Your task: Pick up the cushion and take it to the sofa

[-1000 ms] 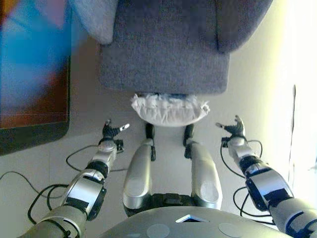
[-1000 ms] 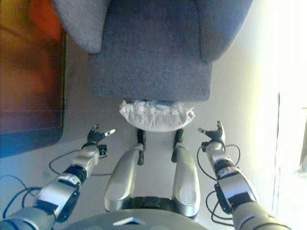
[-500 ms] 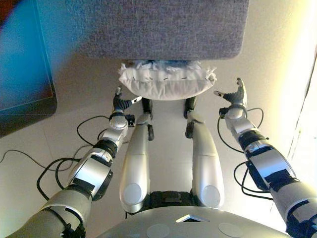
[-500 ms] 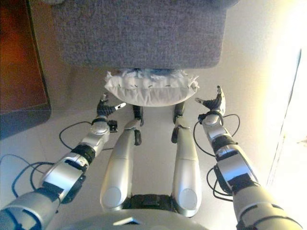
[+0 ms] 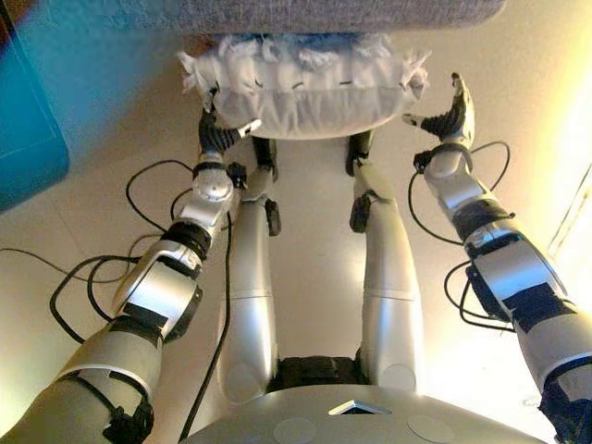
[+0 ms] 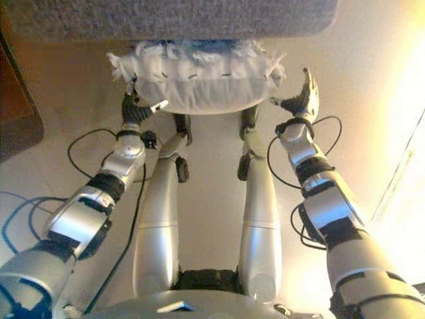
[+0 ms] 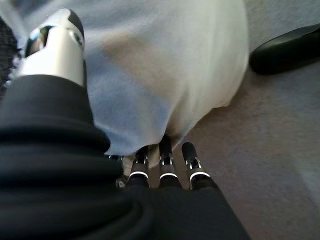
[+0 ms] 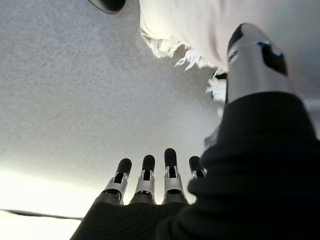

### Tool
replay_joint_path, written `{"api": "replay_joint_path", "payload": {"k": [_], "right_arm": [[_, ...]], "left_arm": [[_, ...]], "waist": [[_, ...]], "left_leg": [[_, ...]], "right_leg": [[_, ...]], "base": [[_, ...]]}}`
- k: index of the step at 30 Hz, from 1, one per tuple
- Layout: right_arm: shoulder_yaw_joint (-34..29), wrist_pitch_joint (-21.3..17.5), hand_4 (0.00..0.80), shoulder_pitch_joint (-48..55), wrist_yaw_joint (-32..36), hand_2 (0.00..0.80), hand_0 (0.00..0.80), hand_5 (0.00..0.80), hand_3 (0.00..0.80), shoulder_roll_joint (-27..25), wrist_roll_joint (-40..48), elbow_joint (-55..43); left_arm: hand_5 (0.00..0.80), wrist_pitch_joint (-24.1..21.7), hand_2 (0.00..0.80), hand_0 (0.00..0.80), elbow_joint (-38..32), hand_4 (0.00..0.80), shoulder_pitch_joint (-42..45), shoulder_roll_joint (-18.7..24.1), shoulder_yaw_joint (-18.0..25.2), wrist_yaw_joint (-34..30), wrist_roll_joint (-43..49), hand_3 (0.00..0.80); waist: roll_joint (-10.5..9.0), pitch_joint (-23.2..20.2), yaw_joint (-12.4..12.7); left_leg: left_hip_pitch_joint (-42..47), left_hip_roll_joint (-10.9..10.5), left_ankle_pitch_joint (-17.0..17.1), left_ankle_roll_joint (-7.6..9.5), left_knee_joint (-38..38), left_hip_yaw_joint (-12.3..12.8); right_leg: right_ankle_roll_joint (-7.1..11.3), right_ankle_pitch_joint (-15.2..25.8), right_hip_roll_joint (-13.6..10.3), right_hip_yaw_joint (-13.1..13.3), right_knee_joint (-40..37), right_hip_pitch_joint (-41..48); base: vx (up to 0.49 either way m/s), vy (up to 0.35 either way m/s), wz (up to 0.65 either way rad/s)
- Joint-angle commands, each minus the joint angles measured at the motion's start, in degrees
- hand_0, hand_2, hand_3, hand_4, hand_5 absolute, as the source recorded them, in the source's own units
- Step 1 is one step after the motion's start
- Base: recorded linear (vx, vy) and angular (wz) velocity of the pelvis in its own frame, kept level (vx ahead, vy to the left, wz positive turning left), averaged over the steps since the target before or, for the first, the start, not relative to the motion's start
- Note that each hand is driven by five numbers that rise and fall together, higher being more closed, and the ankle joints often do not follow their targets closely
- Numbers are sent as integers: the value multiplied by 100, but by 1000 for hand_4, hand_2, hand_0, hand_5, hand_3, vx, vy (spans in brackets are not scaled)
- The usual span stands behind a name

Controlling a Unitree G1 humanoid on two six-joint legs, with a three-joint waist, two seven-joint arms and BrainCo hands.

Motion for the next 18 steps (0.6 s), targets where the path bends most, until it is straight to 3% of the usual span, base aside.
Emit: {"api": "replay_joint_path", "payload": {"k": [1,6,10,11,12,13,14,15,16,17,18], "right_arm": [[365,-359,0,-159,105,0,0,0,0,-226,-203,-202],[632,-581,0,-546,424,0,0,0,0,-228,-285,-199],[819,-1000,0,-858,1060,0,0,0,0,-238,-124,-291],[859,-1527,0,-976,1659,0,0,0,0,-137,434,-320],[852,-1223,0,-1098,1558,0,0,0,0,85,209,-244],[857,-1246,0,-1193,1971,0,0,0,0,-33,415,-197],[851,-1604,0,-1132,2454,0,0,0,0,-259,685,-276],[855,-1713,0,-1027,3012,0,0,0,0,-525,1077,-672],[948,-1953,0,-883,3502,0,0,0,0,-876,1452,-893],[989,-2203,0,-822,4117,0,0,0,0,-1260,1917,-1029],[1010,-2266,0,-761,4311,0,0,0,0,-1411,2088,-1193]], "left_arm": [[0,-162,0,0,-80,0,-164,-9,43,-101,-189,0],[0,-315,0,0,-41,0,-497,70,-5,-516,-436,0],[0,-365,0,0,-151,0,-777,150,-131,-1166,-771,0],[0,-352,0,0,-185,0,-880,129,-161,-1423,-929,0],[0,-311,0,0,-193,0,-964,51,-164,-1614,-1009,0],[0,-269,0,0,-239,0,-1056,46,-234,-1952,-1282,0],[0,-211,0,0,-395,0,-1062,119,-317,-2136,-1515,0],[0,-694,0,0,-685,0,-1054,272,-360,-2294,-1281,0],[0,-415,0,0,-460,0,-1384,901,-296,-3344,-2293,0],[0,-195,0,0,-380,0,-1513,1168,-390,-4583,-3615,0],[0,-237,0,0,-413,0,-1430,1168,-364,-4751,-3656,0]], "waist": [[165,-27,24],[223,-27,31],[259,-27,45],[277,-27,51],[309,-27,71],[326,-27,72],[304,-27,54],[259,-27,24],[229,-27,-69],[193,-27,-129],[172,-27,-159]], "left_leg": [[-299,-168,-60,-97,-111,-397],[-617,-197,-8,-148,-132,-392],[-847,-210,7,-188,-172,-397],[-891,-205,14,-190,-199,-390],[-915,-193,30,-200,-232,-379],[-981,-222,0,-226,-183,-392],[-1059,-228,-25,-233,-120,-426],[-1129,-252,-47,-225,-72,-448],[-1182,-205,0,-250,-84,-410],[-1229,-158,-38,-262,20,-355],[-1243,-142,-58,-265,51,-340]], "right_leg": [[397,-203,-59,-16,147,-119],[447,-212,-73,-5,215,-462],[491,-228,-90,15,226,-706],[496,-239,-93,15,220,-757],[488,-278,-72,20,226,-773],[511,-275,-71,30,245,-834],[549,-227,-105,25,268,-912],[580,-187,-121,6,293,-985],[588,-189,-73,21,389,-1047],[594,-206,-115,-4,429,-1069],[599,-206,-115,-1,421,-1074]], "base": [[-19,10,-5],[-2,6,3],[6,-5,5],[23,-7,8],[27,-5,10],[19,-18,8],[12,-37,5],[26,13,7],[45,67,11],[45,91,15],[34,46,10]]}}
